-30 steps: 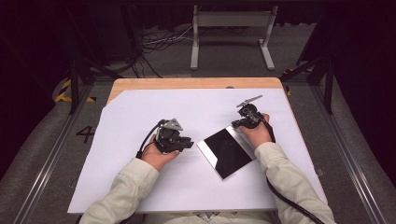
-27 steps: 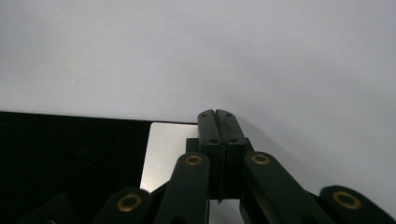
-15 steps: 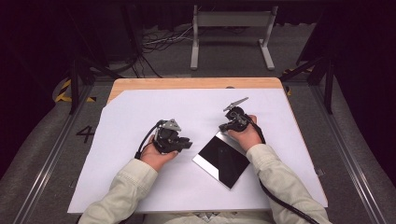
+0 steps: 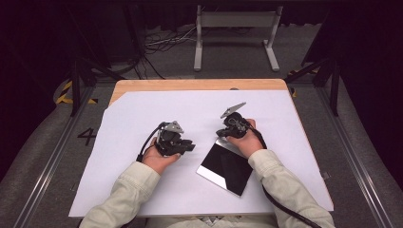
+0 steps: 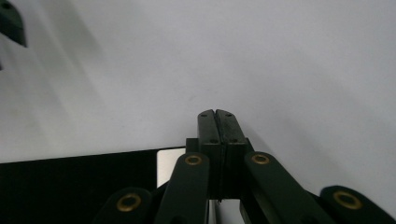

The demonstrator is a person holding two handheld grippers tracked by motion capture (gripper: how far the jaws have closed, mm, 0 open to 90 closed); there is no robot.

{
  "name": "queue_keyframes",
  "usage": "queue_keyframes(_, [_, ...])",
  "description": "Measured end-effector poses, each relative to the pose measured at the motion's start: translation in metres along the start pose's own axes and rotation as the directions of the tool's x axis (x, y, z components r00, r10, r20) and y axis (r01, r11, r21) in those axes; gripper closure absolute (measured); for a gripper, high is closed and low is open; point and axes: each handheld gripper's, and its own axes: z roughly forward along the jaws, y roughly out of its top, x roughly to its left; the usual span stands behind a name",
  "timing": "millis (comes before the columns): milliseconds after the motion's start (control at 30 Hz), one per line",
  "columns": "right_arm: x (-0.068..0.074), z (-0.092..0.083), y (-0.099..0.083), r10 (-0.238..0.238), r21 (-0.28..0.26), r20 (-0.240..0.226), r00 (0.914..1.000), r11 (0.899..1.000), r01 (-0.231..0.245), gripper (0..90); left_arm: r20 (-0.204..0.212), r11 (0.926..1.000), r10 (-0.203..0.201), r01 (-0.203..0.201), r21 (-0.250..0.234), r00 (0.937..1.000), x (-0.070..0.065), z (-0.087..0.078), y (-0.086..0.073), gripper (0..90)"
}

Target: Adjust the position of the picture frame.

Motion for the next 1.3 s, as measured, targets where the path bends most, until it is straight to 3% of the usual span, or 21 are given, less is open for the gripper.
queue_keyframes(67, [0.002, -0.002, 0.000, -0.012, -0.005, -0.001, 0.9999, 1.000, 0.012, 90.0, 0.001, 1.0000, -0.001, 0.001, -0.001, 1.0000, 0.000, 0.000, 0.000, 73.7])
queue_keyframes(167, [0.018, -0.014, -0.004, -0.083, -0.011, -0.016, 0.9964, 0.997, 0.083, 90.0, -0.001, 1.0000, 0.000, 0.000, 0.004, 1.0000, -0.001, 0.001, 0.000, 73.4])
queue_keyframes(400, [0.045, -0.036, -0.017, -0.154, -0.034, -0.060, 0.9862, 0.988, 0.152, 90.0, 0.000, 1.0000, 0.000, 0.000, 0.006, 1.0000, -0.002, 0.003, 0.000, 73.2])
queue_keyframes(700, [0.069, -0.057, -0.044, -0.178, -0.049, -0.099, 0.9790, 0.983, 0.174, 90.0, 0.000, 1.0000, 0.002, -0.002, 0.008, 1.0000, -0.002, 0.003, 0.000, 73.0])
queue_keyframes(900, [0.076, -0.064, -0.064, -0.169, -0.047, -0.110, 0.9795, 0.985, 0.165, 90.0, 0.003, 0.9999, 0.002, -0.002, 0.015, 1.0000, -0.003, 0.004, 0.000, 73.1])
queue_keyframes(1300, [0.096, -0.075, -0.081, -0.211, -0.045, -0.138, 0.9678, 0.977, 0.206, 90.0, 0.006, 0.9998, -0.001, 0.001, 0.018, 1.0000, -0.002, 0.006, 0.000, 73.3])
